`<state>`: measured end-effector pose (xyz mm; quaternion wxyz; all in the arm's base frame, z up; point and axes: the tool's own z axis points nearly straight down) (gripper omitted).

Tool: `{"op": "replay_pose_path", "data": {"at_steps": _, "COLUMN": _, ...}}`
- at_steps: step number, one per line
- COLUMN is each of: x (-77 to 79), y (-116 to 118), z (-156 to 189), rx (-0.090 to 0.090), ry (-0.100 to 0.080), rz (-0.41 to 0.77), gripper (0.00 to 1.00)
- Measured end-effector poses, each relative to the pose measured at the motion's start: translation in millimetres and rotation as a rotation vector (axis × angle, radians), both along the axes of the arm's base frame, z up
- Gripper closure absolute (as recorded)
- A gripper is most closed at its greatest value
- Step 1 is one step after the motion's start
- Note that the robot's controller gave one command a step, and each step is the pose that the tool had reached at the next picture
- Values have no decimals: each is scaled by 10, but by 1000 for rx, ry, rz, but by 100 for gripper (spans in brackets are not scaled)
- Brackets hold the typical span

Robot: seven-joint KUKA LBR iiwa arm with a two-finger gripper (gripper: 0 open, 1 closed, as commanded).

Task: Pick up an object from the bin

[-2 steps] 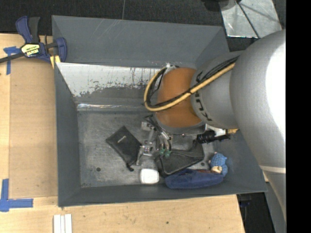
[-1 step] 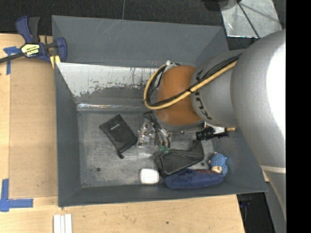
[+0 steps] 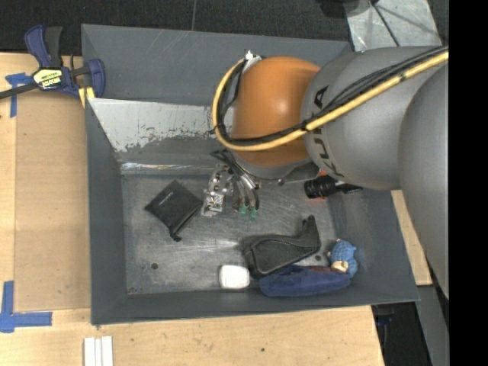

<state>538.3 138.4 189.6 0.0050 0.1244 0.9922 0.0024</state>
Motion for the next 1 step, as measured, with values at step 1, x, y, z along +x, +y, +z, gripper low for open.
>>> {"op": "replay_pose_path", "data": {"at_steps": 1, "x": 158, "y": 41, "z": 1202, "rx": -1, "ry": -2, "rz": 11, "gripper": 100}}
